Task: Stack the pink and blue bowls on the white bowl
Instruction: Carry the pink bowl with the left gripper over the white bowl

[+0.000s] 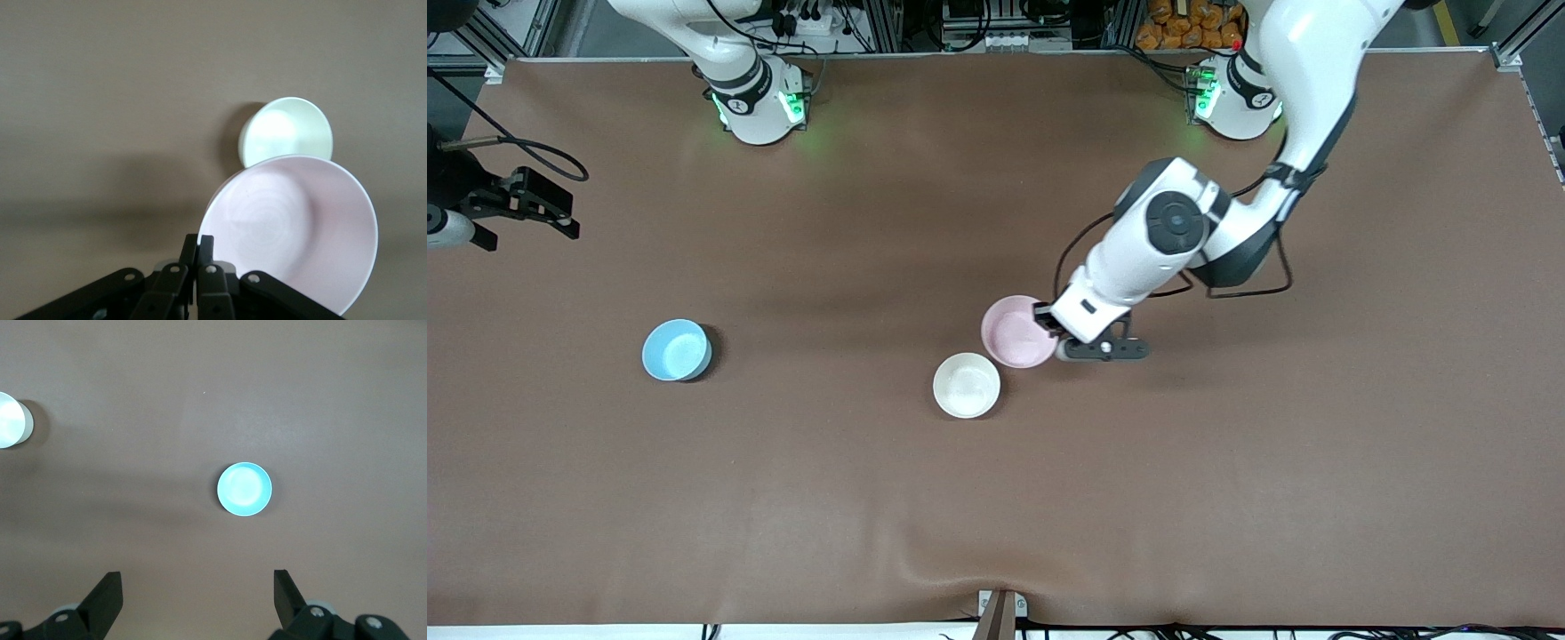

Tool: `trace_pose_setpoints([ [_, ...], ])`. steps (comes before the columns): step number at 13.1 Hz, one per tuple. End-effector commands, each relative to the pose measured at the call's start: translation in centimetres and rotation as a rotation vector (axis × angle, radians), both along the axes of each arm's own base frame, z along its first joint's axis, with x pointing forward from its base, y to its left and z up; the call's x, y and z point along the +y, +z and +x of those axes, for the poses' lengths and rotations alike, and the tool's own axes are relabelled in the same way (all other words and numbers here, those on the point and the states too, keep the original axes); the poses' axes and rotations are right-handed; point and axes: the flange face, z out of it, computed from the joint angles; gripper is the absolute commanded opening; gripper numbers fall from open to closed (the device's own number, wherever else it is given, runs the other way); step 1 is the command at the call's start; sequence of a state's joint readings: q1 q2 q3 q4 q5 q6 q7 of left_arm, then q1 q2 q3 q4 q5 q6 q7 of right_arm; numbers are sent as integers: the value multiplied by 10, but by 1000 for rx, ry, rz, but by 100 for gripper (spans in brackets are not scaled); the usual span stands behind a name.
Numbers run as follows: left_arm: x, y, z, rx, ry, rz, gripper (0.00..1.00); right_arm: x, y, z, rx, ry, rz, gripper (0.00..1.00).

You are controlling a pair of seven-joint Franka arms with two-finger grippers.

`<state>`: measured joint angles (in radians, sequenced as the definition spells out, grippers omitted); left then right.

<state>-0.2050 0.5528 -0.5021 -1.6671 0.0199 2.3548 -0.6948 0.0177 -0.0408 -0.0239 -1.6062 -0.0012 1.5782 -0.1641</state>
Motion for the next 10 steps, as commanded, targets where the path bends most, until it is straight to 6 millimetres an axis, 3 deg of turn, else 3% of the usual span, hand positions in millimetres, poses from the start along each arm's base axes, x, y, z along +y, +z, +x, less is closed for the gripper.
trace_pose_setpoints([
  [1, -38, -12, 6, -9, 33, 8, 0, 2, 6, -4, -6, -4, 17, 100],
  [3, -56, -20, 7, -36, 70, 42, 0, 2, 5, -4, -4, -4, 17, 100],
  [10, -69, -58, 31, -78, 91, 47, 0, 1, 5, -4, -4, -6, 17, 100],
])
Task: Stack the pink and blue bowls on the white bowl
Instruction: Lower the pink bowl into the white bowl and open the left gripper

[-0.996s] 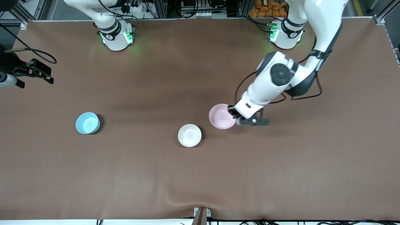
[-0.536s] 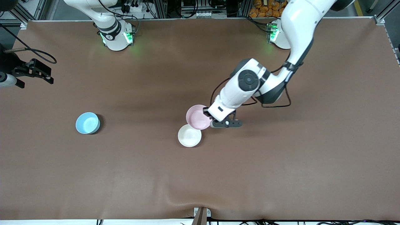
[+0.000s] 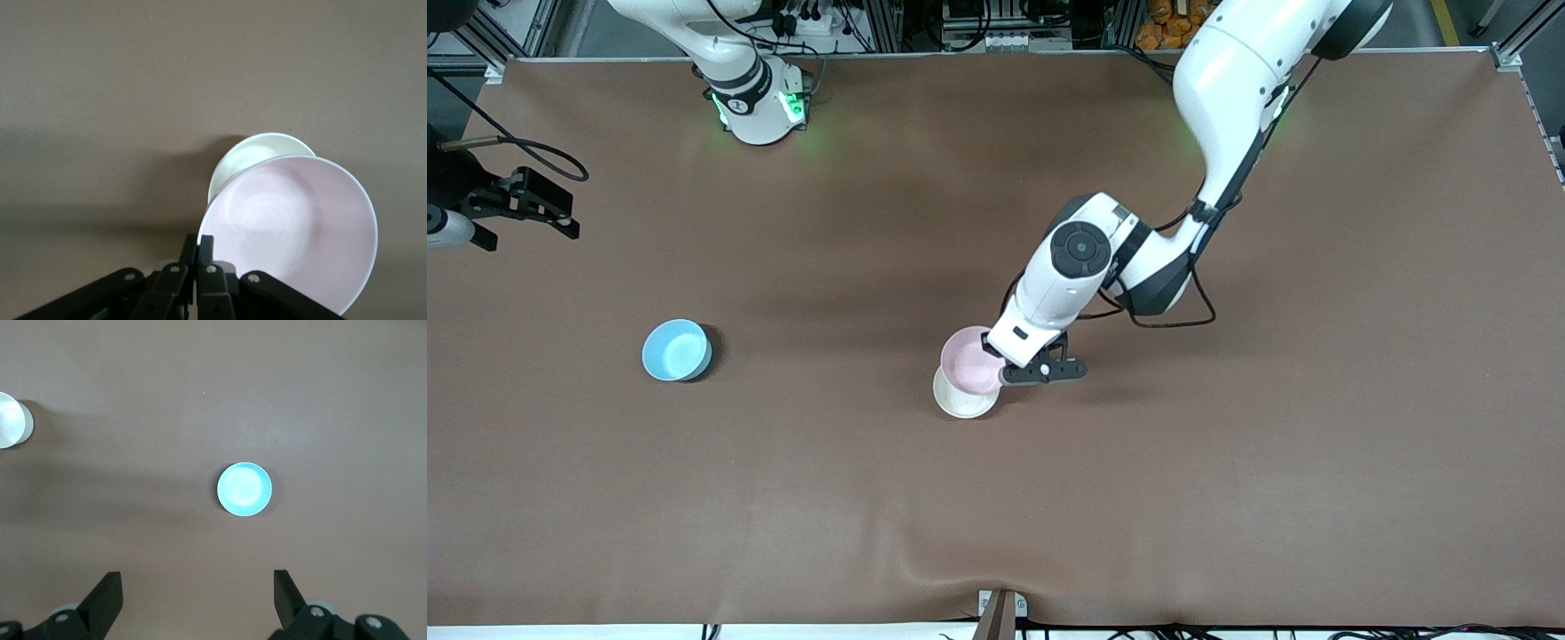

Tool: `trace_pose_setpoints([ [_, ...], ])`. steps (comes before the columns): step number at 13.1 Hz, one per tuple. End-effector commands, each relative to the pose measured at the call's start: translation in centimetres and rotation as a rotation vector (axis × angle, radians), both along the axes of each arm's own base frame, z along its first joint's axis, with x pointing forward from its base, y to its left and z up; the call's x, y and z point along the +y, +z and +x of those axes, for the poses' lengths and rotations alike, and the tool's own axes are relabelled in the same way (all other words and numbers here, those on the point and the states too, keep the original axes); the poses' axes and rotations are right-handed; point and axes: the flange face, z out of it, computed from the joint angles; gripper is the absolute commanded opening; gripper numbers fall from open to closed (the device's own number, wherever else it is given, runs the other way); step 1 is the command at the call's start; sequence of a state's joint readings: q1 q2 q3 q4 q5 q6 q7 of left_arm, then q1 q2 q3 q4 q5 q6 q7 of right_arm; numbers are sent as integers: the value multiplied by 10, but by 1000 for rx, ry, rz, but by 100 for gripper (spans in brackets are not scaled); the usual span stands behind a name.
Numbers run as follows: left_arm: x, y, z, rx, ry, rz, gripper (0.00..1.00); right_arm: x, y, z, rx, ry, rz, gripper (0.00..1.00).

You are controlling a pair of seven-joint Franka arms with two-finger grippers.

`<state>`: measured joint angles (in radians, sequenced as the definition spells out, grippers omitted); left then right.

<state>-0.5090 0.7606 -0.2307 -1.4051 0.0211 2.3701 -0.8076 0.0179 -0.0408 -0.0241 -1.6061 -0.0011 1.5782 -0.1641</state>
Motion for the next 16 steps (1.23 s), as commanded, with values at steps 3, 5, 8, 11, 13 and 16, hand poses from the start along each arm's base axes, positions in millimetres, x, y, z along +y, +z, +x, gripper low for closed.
trace_pose_setpoints([
  [3, -10, -14, 12, -60, 20, -41, 0, 1, 5, -4, -1, -6, 17, 100],
  [5, -14, -23, 10, -69, 18, -52, 0, 0, 5, -4, -3, -7, 17, 100],
  [8, -15, -31, 10, -78, 15, -57, 0, -1, 5, -4, -1, -9, 17, 100],
  [11, -15, -38, 9, -71, 13, -53, 0, -1, 5, -4, -1, -9, 19, 100],
  [13, -15, -40, 10, -78, 13, -57, 0, -2, 5, -4, -1, -10, 19, 100],
  [16, -15, -48, 10, -81, 17, -65, 0, -2, 4, -3, 0, -10, 19, 100],
])
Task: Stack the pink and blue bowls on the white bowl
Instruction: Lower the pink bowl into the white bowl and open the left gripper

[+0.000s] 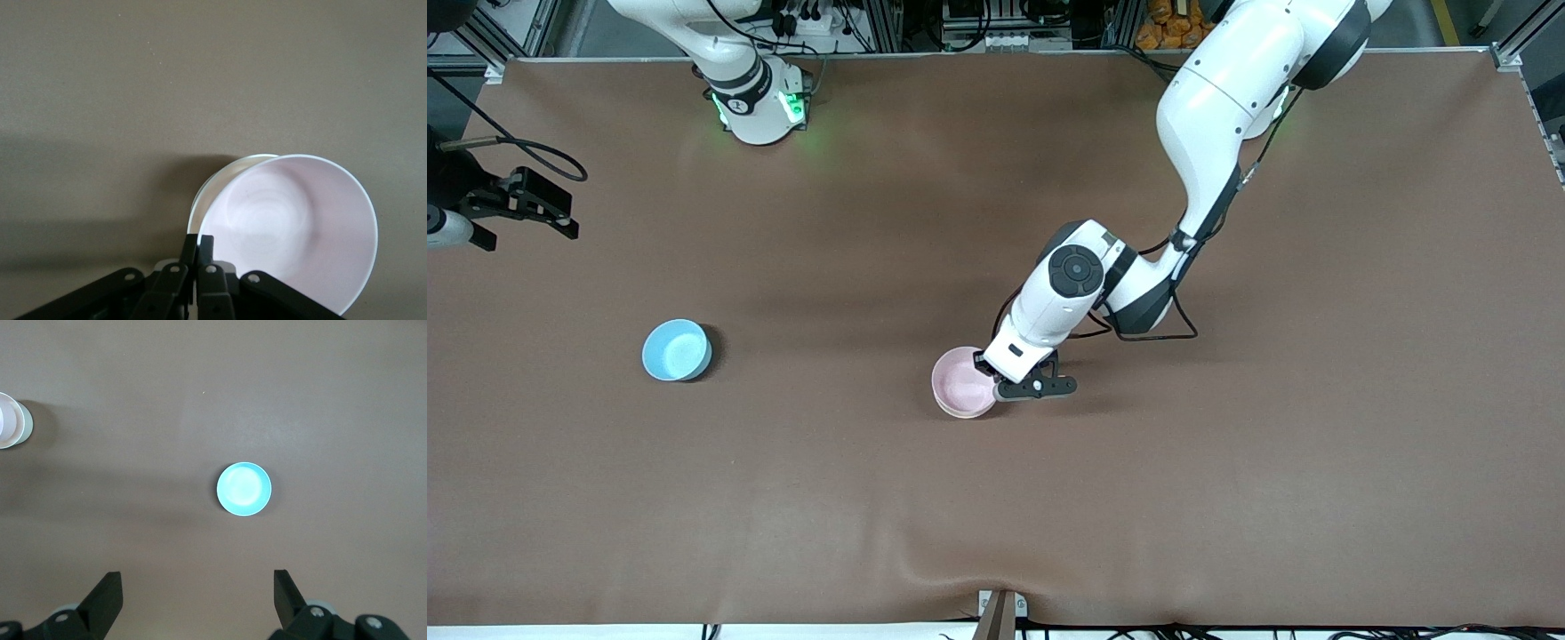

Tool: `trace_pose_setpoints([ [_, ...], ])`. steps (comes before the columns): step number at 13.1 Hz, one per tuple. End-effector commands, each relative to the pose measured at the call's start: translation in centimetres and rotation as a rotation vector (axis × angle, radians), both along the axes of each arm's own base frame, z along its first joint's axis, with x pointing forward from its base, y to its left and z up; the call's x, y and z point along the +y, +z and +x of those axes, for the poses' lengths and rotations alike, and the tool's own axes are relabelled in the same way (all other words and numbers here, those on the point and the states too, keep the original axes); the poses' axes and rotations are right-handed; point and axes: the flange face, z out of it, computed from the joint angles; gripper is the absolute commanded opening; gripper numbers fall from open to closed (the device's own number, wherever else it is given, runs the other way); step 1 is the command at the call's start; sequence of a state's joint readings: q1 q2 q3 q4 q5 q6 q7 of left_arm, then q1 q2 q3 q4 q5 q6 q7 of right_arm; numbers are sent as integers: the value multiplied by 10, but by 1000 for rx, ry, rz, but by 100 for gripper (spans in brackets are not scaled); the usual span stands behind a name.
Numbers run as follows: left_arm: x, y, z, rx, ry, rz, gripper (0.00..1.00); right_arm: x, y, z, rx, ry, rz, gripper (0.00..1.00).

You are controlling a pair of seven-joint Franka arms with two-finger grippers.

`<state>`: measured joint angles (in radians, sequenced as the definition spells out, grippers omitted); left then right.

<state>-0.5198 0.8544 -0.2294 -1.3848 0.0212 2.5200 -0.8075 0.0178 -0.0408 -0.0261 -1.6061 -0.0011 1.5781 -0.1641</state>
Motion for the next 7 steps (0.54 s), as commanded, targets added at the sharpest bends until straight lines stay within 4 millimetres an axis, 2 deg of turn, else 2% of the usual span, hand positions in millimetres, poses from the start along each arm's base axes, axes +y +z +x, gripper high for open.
trace_pose_setpoints([
  [1, -5, -8, 5, -32, 3, -6, 0, 0, 4, -3, 0, -8, 19, 100],
  [3, -7, -12, 2, -28, -3, -4, 0, 0, 5, -3, -3, -8, 19, 100],
  [4, -5, -10, 5, -29, 5, -6, 27, 0, 4, -3, 0, -8, 19, 100],
  [5, -3, -8, 6, -27, 12, -8, 99, 0, 4, -4, 2, -7, 19, 100],
  [7, -3, 3, 6, -35, 5, -2, 100, -2, 4, -4, 2, -7, 19, 100],
])
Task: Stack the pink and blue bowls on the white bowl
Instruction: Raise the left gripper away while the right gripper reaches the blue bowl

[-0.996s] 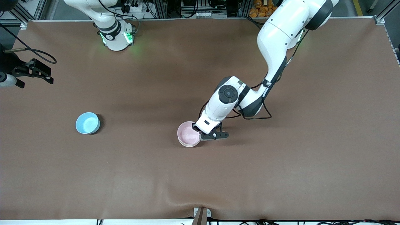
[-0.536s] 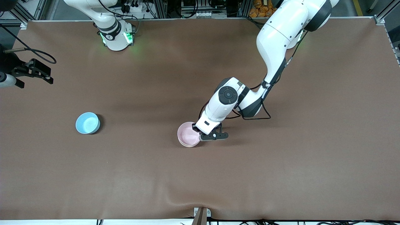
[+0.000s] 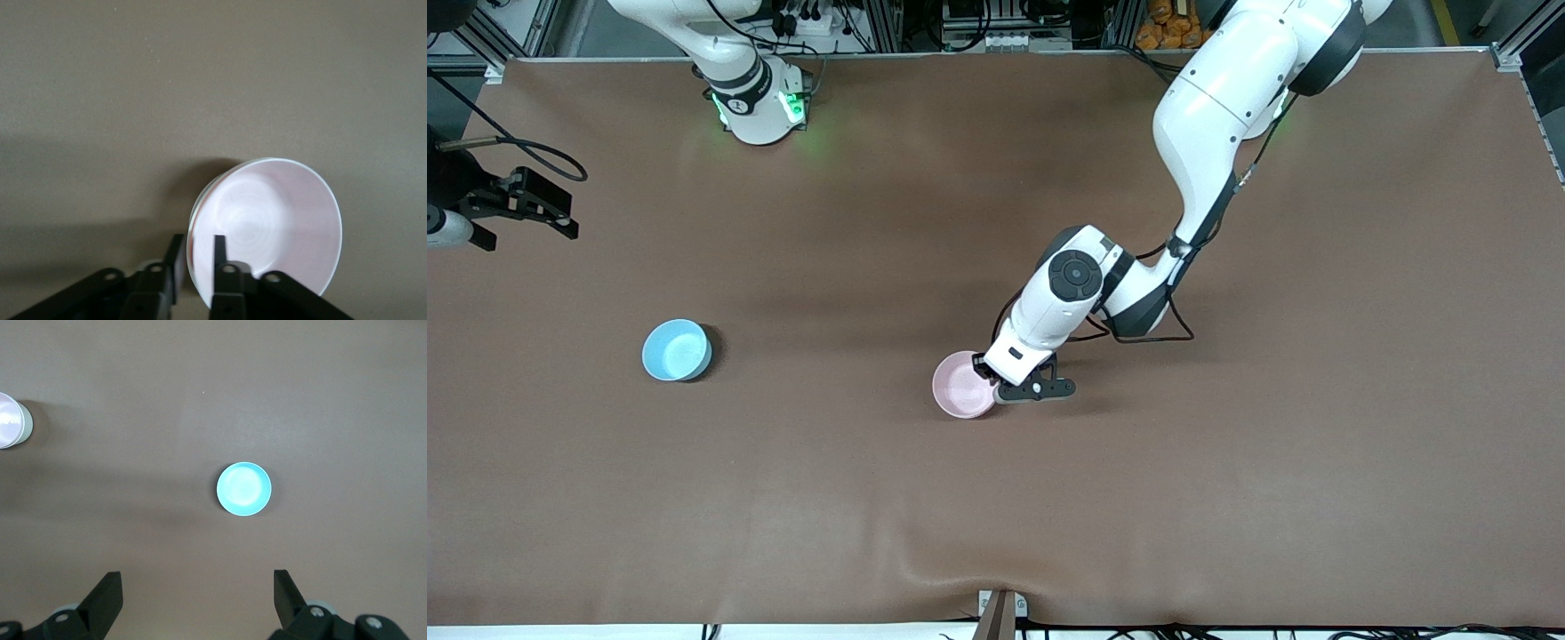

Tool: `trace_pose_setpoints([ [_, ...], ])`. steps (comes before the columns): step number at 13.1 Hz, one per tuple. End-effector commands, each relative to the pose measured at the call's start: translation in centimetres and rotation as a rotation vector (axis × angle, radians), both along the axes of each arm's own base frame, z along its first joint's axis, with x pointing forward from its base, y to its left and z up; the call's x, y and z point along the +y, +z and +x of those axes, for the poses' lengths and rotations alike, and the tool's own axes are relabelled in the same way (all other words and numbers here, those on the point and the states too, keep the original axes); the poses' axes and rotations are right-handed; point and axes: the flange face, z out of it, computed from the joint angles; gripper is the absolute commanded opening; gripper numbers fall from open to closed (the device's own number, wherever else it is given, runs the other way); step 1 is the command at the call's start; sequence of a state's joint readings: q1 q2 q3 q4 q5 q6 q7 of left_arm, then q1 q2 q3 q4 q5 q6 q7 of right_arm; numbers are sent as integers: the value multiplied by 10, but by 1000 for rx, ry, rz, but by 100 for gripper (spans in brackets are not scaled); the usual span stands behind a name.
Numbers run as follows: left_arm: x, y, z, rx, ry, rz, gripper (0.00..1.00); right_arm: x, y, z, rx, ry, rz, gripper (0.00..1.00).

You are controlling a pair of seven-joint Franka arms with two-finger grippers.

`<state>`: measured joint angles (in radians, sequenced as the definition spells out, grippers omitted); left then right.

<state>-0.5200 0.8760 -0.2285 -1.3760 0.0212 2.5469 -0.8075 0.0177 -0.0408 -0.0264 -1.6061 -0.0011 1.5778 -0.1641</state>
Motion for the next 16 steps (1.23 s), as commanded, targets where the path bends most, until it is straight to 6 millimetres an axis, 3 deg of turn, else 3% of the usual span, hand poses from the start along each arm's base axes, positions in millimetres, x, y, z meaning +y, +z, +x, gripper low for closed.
trace_pose_setpoints([
  [1, 4, 24, 6, -11, 0, 32, 100, -5, 4, -4, 1, -8, 18, 100],
  [3, 34, 72, 20, 32, 18, 90, 100, -5, 3, -3, 1, -6, 18, 100],
  [4, 60, 110, 32, 34, 49, 103, 100, -6, 4, -1, -9, -6, 17, 100],
  [6, 110, 174, 44, 55, 104, 143, 100, -35, -18, 22, -17, -62, 15, 100],
  [8, 166, 231, 51, 65, 131, 178, 100, -60, -33, 27, 9, -104, 22, 100],
  [9, 190, 255, 49, 71, 105, 203, 100, -66, -48, 34, 33, -110, 10, 100],
  [10, 217, 276, 48, 78, 99, 222, 100, -70, -79, 48, 85, -112, 4, 100],
  [12, 263, 315, 41, 100, 115, 250, 100, -92, -93, 54, 101, -138, -25, 100],
  [13, 283, 332, 35, 110, 136, 263, 100, -99, -111, 58, 127, -149, -19, 100],
  [16, 353, 365, 21, 141, 103, 302, 100, -120, -192, 60, 140, -183, -4, 100],
])
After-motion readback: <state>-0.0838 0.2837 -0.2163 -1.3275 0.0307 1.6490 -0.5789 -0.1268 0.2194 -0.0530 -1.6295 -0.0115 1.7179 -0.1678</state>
